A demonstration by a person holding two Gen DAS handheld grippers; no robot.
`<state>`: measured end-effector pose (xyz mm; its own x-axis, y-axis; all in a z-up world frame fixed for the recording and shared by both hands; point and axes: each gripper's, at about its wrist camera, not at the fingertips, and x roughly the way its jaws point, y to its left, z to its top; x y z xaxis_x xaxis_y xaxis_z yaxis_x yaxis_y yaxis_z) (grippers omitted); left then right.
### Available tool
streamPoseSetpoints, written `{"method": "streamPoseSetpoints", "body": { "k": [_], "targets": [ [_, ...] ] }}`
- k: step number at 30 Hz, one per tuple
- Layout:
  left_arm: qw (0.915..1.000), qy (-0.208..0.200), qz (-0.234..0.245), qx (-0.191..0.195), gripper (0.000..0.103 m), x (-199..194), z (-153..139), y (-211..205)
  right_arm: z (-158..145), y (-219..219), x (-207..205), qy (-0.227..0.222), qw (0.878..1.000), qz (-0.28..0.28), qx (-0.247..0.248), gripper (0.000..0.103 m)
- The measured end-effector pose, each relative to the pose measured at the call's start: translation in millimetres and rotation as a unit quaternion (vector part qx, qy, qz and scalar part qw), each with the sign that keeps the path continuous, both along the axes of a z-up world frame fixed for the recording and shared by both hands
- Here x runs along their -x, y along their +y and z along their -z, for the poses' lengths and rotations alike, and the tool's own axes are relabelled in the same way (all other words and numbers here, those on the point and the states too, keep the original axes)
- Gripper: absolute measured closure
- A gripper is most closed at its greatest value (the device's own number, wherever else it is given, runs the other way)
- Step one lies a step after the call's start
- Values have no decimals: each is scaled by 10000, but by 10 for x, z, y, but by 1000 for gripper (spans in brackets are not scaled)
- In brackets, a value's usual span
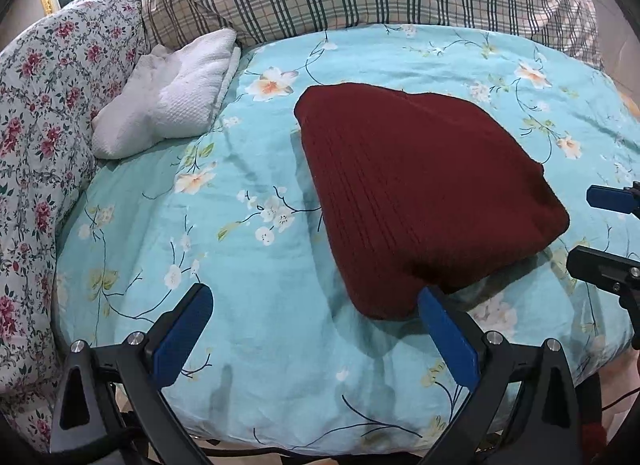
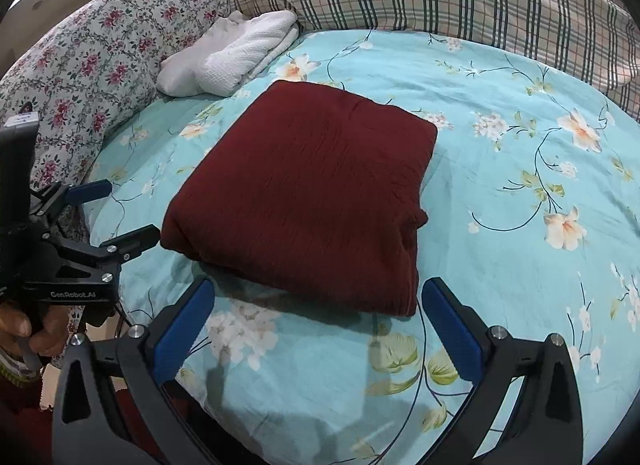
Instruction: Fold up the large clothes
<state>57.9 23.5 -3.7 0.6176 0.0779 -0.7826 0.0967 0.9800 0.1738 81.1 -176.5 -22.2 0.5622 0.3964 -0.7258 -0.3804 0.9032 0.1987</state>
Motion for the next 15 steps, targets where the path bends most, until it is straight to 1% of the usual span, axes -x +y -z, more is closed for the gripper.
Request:
{"method": "streamPoseSetpoints", "body": {
  "k": [15],
  "targets": [
    [10000,-64,-5,74,1,-74,-52,-11,-36,-22,-112,42,10000,20,34,0]
  ]
}}
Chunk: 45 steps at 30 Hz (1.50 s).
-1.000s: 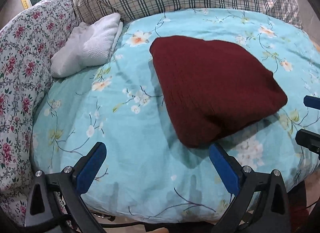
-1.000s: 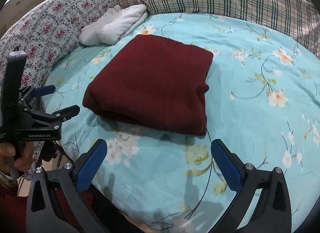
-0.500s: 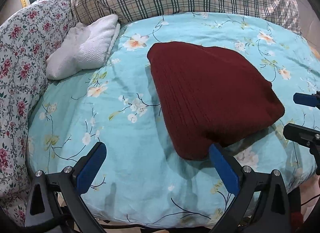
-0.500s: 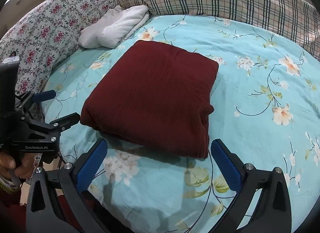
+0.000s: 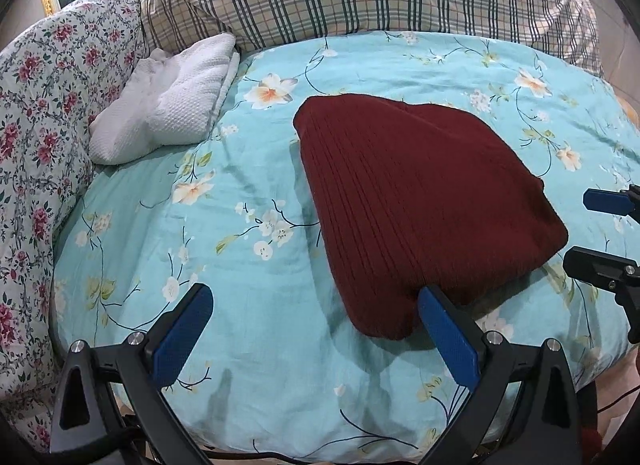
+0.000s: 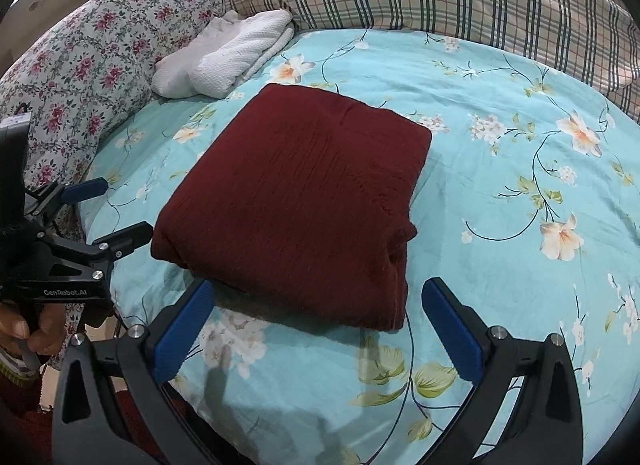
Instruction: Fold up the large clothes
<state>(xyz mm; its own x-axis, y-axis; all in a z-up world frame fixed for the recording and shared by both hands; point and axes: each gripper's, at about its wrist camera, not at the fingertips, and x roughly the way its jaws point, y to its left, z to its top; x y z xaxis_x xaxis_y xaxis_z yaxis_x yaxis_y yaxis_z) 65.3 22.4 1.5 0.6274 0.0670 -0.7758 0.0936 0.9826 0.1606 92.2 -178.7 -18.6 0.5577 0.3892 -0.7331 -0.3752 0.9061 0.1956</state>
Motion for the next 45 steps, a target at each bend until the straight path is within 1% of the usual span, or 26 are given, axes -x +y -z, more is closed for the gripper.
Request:
{"method": "streamPoseSetpoints", "body": {
  "k": [24,45],
  "targets": [
    [10000,-32,-15,-20,1,-16,-26,-22,-5,12,-111,12,9999,-90,63,0],
    [10000,-29,10,-20,1,-25,-29,-30,-10,25,-101,16,9999,-77,70,0]
  ]
}}
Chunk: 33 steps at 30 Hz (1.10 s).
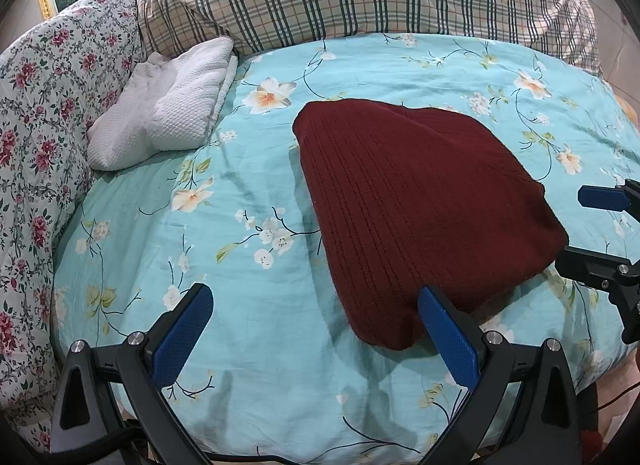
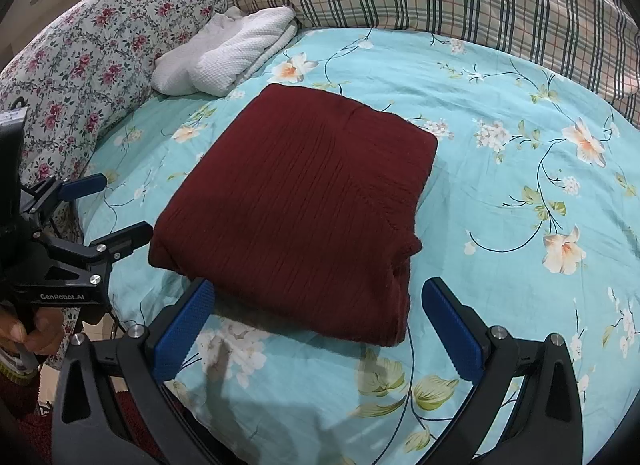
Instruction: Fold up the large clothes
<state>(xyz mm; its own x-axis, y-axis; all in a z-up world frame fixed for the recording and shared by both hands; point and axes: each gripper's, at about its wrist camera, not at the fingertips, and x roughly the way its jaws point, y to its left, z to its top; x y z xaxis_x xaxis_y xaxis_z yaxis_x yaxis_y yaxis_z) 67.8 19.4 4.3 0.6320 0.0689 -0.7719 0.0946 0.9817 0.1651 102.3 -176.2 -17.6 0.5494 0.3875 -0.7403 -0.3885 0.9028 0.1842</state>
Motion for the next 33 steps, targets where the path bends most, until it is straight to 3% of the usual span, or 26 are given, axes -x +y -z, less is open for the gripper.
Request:
{"method": "streamPoseSetpoints", "body": {
  "k": [33],
  "targets": [
    [10000,-94,-31,-14,1,-57,-33,25,-45,-9,-85,-30,10000,8,-51,0]
  ]
}}
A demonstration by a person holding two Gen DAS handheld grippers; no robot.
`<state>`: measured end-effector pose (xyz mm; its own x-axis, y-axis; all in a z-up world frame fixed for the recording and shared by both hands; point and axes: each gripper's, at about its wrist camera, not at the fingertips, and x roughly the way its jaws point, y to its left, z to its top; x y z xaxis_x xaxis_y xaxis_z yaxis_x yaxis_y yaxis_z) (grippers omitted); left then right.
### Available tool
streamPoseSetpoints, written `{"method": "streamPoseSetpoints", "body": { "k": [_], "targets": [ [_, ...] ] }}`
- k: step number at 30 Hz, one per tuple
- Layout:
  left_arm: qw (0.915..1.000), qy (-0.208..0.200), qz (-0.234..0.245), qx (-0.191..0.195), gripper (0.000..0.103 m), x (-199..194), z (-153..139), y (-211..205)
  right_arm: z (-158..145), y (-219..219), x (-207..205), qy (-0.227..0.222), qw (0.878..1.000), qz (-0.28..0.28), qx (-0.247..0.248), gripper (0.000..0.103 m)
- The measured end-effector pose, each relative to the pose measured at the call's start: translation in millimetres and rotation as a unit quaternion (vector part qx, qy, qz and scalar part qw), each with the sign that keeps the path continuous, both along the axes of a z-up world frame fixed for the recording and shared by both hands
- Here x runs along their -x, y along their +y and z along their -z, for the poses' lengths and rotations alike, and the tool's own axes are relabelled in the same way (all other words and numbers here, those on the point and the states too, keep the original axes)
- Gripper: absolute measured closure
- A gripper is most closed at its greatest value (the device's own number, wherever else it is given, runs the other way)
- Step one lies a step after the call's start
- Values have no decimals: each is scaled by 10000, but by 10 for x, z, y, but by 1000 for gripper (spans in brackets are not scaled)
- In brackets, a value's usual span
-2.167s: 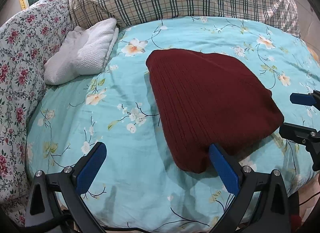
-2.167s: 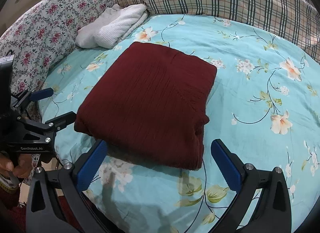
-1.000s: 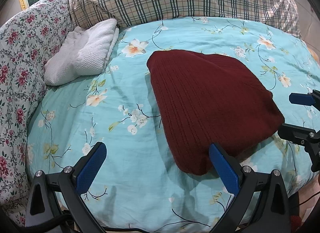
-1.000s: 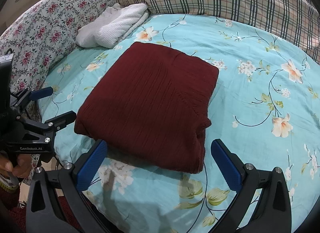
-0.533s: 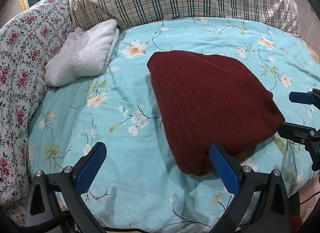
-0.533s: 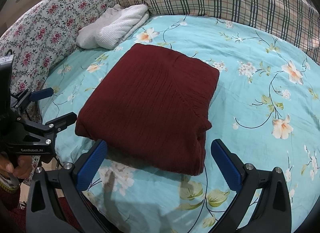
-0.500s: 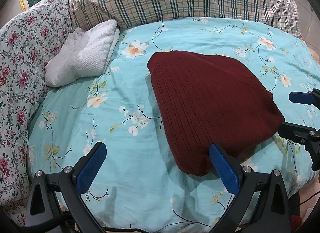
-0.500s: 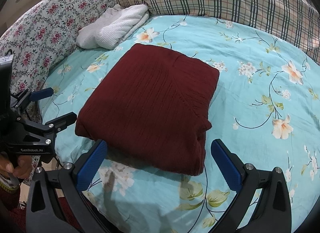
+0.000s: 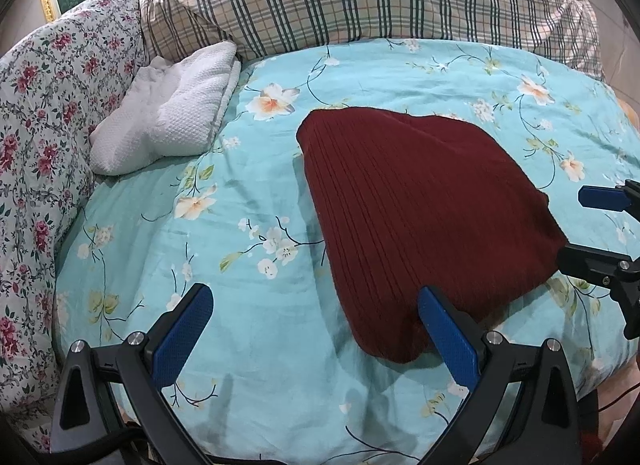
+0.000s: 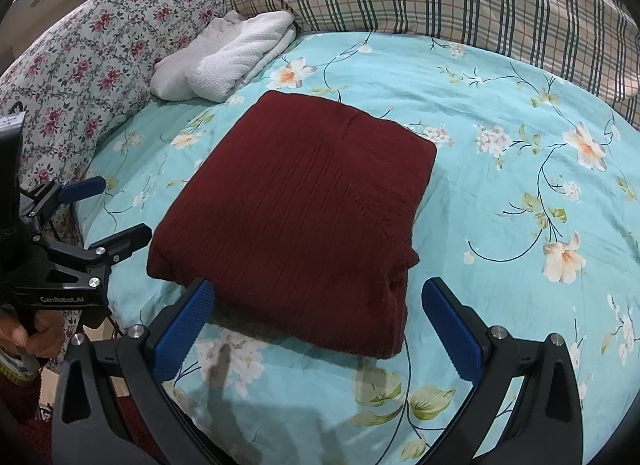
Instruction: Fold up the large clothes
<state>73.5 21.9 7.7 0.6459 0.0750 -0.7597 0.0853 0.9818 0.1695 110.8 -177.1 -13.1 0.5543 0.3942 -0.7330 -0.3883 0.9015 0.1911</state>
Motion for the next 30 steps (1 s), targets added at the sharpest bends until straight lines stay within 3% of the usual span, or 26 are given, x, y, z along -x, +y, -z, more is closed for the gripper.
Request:
{"method": "streamPoseSetpoints", "body": {
  "k": [30],
  "targets": [
    [9999,27,-151,73,1,-287,-36,18,92,-75,-330,107,9998,100,-124,0]
  ]
}}
